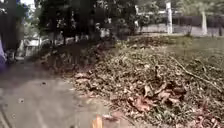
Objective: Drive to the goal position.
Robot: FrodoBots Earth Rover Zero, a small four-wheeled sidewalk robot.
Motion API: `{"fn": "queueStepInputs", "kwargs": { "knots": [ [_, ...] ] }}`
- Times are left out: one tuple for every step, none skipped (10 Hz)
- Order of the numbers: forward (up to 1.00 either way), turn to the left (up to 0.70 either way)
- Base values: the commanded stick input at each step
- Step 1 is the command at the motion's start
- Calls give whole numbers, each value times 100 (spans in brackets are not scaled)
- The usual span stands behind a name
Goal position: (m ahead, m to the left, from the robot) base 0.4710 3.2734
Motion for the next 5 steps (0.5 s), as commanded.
{"fn": "queueStepInputs", "kwargs": {
  "knots": [
    [0, 0],
    [0, 0],
    [0, 0],
    [0, 0],
    [0, 0]
  ]
}}
